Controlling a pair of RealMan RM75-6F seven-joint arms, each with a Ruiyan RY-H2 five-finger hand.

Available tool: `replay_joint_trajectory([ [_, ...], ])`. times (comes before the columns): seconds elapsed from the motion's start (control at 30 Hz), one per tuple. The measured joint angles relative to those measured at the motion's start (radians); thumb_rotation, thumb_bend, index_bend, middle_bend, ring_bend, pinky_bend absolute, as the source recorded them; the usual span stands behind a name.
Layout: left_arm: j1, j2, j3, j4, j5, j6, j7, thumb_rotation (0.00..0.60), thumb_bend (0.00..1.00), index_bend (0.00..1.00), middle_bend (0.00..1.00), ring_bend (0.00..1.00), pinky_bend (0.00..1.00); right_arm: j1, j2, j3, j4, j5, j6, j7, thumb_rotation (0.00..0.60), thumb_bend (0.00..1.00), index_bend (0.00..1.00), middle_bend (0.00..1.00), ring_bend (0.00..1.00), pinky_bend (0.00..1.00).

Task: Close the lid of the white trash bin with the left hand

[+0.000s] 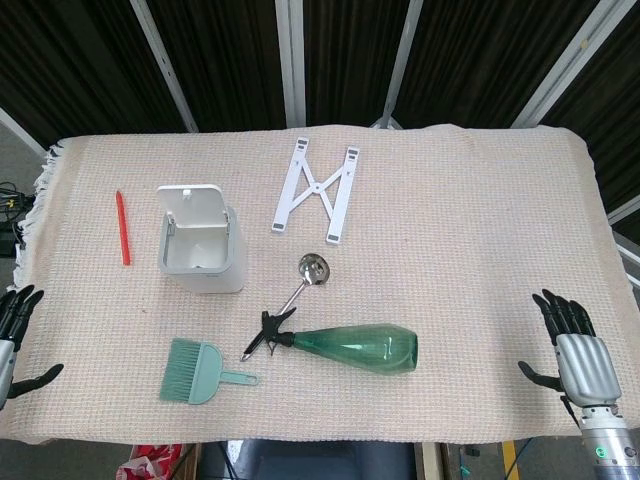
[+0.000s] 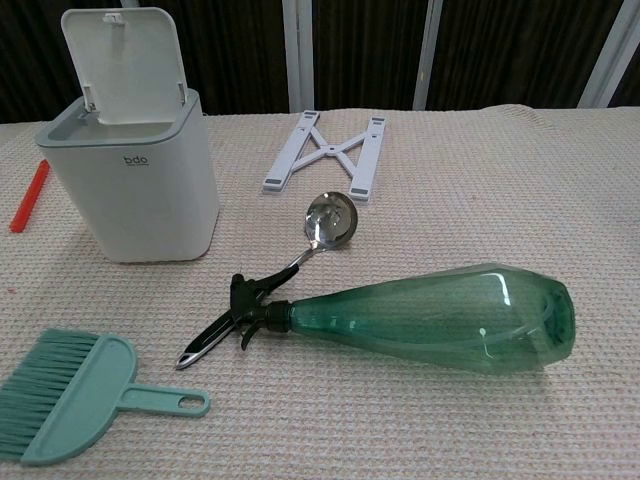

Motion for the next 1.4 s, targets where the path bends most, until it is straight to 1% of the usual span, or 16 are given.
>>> replay_joint_trajectory([
  [0.3, 0.003, 0.002, -0.015, -0.008, 0.0, -0.02, 0.005, 0.6, 0.09, 0.0, 0.0, 0.0, 0.0, -0.001, 0.002, -0.001, -0.005, -0.004, 0.003, 0.003, 0.6, 0.23, 0.0, 0.0, 0.0, 0.0],
  [0.33, 0.002, 0.004, -0.017, -0.012, -0.001, -0.024, 0.005, 0.6, 0.09, 0.0, 0.01, 0.0, 0.04, -0.001, 0.001, -0.001, -0.005, -0.003, 0.003, 0.003, 0.6, 0.23, 0.0, 0.0, 0.0, 0.0],
  [0.4, -0.003, 0.01, -0.024, -0.027, -0.005, -0.033, 0.007, 0.6, 0.11, 0.0, 0.11, 0.08, 0.2, -0.002, 0.002, -0.002, -0.004, -0.001, 0.001, 0.004, 0.6, 0.23, 0.0, 0.0, 0.0, 0.0],
  [0.43, -0.007, 0.014, -0.029, -0.036, -0.008, -0.037, 0.009, 0.6, 0.14, 0.0, 0.22, 0.17, 0.34, -0.002, 0.002, -0.002, -0.005, 0.0, 0.0, 0.005, 0.6, 0.23, 0.0, 0.0, 0.0, 0.0],
  [0.47, -0.014, 0.021, -0.039, -0.05, -0.013, -0.043, 0.015, 0.6, 0.17, 0.0, 0.34, 0.28, 0.47, -0.001, 0.002, -0.001, -0.006, 0.003, -0.002, 0.008, 0.6, 0.23, 0.0, 0.0, 0.0, 0.0],
  [0.5, -0.022, 0.026, -0.05, -0.061, -0.017, -0.047, 0.021, 0.6, 0.21, 0.0, 0.42, 0.36, 0.53, -0.001, 0.003, -0.001, -0.006, 0.004, -0.003, 0.01, 0.6, 0.23, 0.0, 0.0, 0.0, 0.0],
  [0.57, -0.046, 0.043, -0.081, -0.093, -0.031, -0.063, 0.036, 0.6, 0.34, 0.0, 0.64, 0.55, 0.67, 0.0, 0.003, -0.001, -0.008, 0.004, -0.005, 0.013, 0.6, 0.23, 0.0, 0.0, 0.0, 0.0],
  [0.67, -0.089, 0.079, -0.127, -0.154, -0.07, -0.109, 0.054, 0.6, 0.48, 0.0, 0.83, 0.71, 0.81, 0.002, 0.003, -0.001, -0.011, 0.004, -0.01, 0.017, 0.6, 0.23, 0.0, 0.0, 0.0, 0.0],
  [0.73, -0.121, 0.108, -0.159, -0.199, -0.11, -0.149, 0.069, 0.6, 0.55, 0.0, 0.9, 0.78, 0.87, 0.002, 0.003, -0.001, -0.012, 0.006, -0.011, 0.02, 0.6, 0.23, 0.0, 0.0, 0.0, 0.0],
  [0.77, -0.144, 0.129, -0.182, -0.228, -0.142, -0.178, 0.08, 0.6, 0.58, 0.0, 0.94, 0.81, 0.89, 0.002, 0.004, 0.0, -0.011, 0.007, -0.012, 0.022, 0.6, 0.23, 0.0, 0.0, 0.0, 0.0],
  [0.87, -0.209, 0.185, -0.245, -0.298, -0.241, -0.256, 0.108, 0.6, 0.64, 0.0, 0.99, 0.86, 0.94, 0.0, 0.007, 0.002, -0.01, 0.013, -0.01, 0.029, 0.6, 0.23, 0.0, 0.0, 0.0, 0.0],
  [0.93, -0.252, 0.217, -0.282, -0.332, -0.31, -0.307, 0.126, 0.6, 0.67, 0.0, 1.0, 0.89, 0.95, -0.002, 0.01, 0.004, -0.011, 0.021, -0.01, 0.036, 0.6, 0.23, 0.0, 0.0, 0.0, 0.0],
  [1.07, -0.357, 0.283, -0.358, -0.388, -0.505, -0.437, 0.163, 0.6, 0.68, 0.0, 1.0, 0.9, 0.96, -0.004, 0.016, 0.009, -0.015, 0.037, -0.012, 0.048, 0.6, 0.23, 0.0, 0.0, 0.0, 0.0],
  [1.17, -0.445, 0.322, -0.397, -0.407, -0.67, -0.537, 0.201, 0.6, 0.68, 0.0, 1.0, 0.9, 0.96, -0.005, 0.018, 0.01, -0.017, 0.04, -0.014, 0.053, 0.6, 0.23, 0.0, 0.0, 0.0, 0.0],
  [1.27, -0.547, 0.346, -0.421, -0.409, -0.845, -0.628, 0.255, 0.6, 0.69, 0.0, 1.0, 0.9, 0.96, -0.005, 0.021, 0.011, -0.018, 0.045, -0.017, 0.061, 0.6, 0.23, 0.0, 0.0, 0.0, 0.0],
  [1.4, -0.703, 0.347, -0.426, -0.387, -1.063, -0.708, 0.362, 0.6, 0.7, 0.02, 1.0, 0.9, 0.97, -0.005, 0.024, 0.014, -0.019, 0.052, -0.022, 0.073, 0.6, 0.23, 0.0, 0.0, 0.0, 0.0],
])
